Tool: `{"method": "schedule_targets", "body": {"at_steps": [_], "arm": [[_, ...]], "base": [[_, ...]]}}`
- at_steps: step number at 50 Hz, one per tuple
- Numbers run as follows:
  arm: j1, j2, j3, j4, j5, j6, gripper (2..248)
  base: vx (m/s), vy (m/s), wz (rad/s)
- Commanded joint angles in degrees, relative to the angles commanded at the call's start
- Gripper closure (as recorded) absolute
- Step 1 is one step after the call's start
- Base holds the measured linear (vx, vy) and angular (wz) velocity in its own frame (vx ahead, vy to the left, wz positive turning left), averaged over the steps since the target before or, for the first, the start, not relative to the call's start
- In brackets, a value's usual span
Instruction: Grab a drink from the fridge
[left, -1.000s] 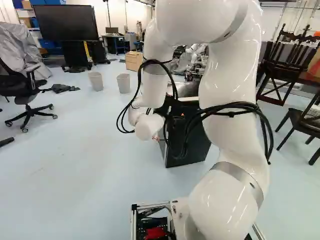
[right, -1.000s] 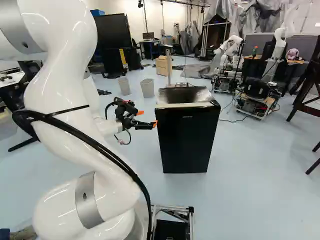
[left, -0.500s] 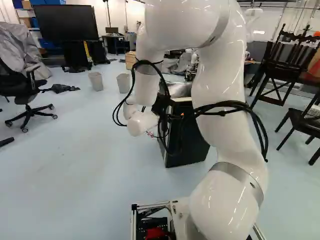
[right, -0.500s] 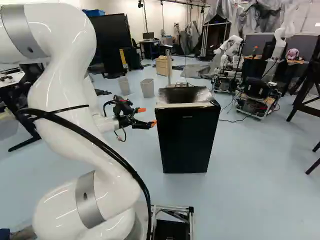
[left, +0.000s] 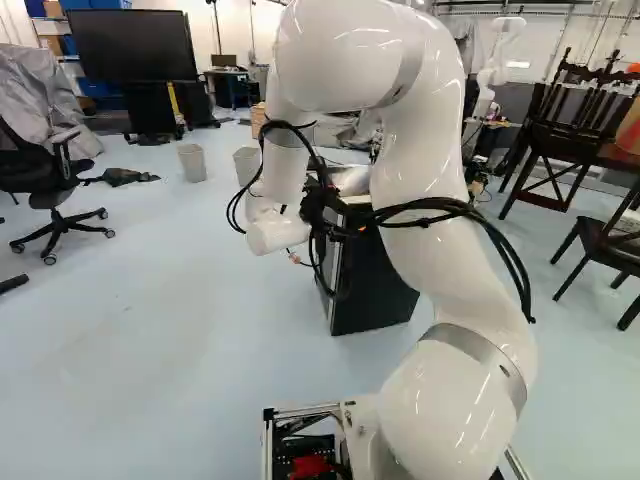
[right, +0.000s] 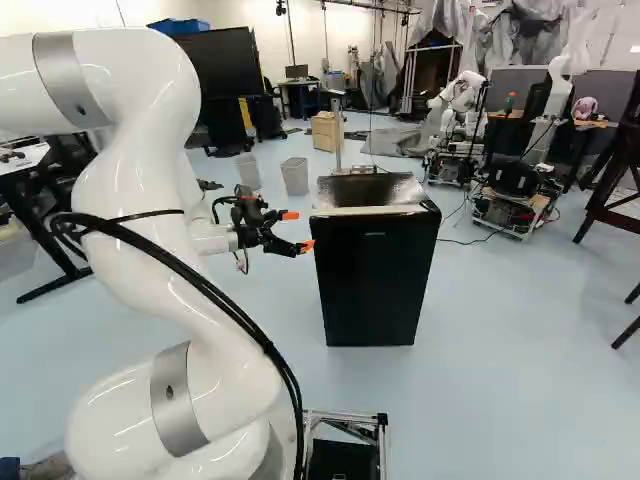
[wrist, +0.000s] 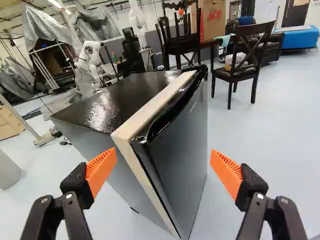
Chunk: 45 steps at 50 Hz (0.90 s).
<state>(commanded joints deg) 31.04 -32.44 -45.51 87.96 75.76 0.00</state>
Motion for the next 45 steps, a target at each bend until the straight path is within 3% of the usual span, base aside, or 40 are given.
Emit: {"method": "schedule_targets", "body": {"at_steps": [11, 40, 45], "arm": [[-0.7, -1.2, -2.2, 0.0, 0.0, 0.0, 3], [-2.8, -1.5, -2.7, 0.0, 0.0, 0.0, 3], [-2.8, -1.5, -2.7, 0.0, 0.0, -1.4, 3]], "base": [[0.0, 0.0, 0.0], [0.0, 0.0, 0.0], [0.0, 0.0, 0.0]]}}
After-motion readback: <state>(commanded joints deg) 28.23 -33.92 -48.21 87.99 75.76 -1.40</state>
